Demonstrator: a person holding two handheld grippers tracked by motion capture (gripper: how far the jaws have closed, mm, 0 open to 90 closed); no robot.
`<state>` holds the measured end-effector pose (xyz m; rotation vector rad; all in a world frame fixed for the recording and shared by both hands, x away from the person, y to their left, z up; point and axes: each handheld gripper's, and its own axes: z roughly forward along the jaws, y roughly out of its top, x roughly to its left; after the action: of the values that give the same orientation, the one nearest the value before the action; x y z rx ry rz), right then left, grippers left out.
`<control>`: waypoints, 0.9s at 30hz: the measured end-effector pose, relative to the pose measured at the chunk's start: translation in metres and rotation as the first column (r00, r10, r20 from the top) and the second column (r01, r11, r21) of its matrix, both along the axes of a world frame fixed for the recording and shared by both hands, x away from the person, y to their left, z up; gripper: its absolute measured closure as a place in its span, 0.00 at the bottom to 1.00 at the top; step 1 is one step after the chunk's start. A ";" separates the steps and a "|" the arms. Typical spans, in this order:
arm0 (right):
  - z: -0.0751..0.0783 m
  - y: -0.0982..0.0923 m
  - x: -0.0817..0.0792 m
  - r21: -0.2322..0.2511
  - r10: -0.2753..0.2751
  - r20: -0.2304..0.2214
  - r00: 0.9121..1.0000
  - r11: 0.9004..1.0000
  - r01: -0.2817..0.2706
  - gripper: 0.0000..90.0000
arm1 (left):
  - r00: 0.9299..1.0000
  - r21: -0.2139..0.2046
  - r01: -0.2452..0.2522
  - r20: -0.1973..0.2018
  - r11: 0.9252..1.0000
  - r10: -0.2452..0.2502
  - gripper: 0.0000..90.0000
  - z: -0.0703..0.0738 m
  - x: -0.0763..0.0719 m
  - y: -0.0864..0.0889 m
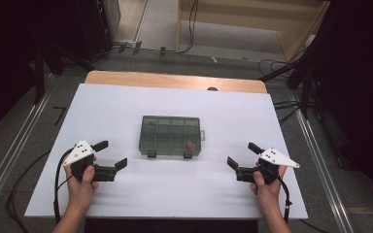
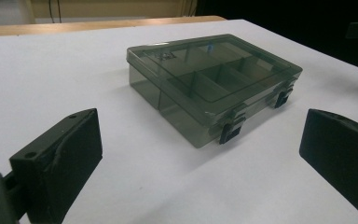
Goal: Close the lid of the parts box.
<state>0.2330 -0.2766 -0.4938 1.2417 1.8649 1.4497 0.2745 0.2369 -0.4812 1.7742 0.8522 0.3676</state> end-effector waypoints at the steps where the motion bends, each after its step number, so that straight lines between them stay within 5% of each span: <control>1: 0.000 -0.002 -0.001 0.003 -0.006 0.000 1.000 1.000 0.006 0.00 | 1.000 0.004 -0.004 0.000 1.000 0.004 0.00 0.000 -0.001 0.002; 27: -0.008 -0.060 -0.031 -0.032 -0.113 0.001 0.994 0.993 0.113 0.00 | 0.998 0.041 -0.061 -0.001 0.997 0.061 0.00 -0.002 -0.020 0.049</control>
<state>0.2020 -0.3367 -0.5017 1.3102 1.7812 1.3551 0.2549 0.2863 -0.4829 1.7900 0.9081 0.4259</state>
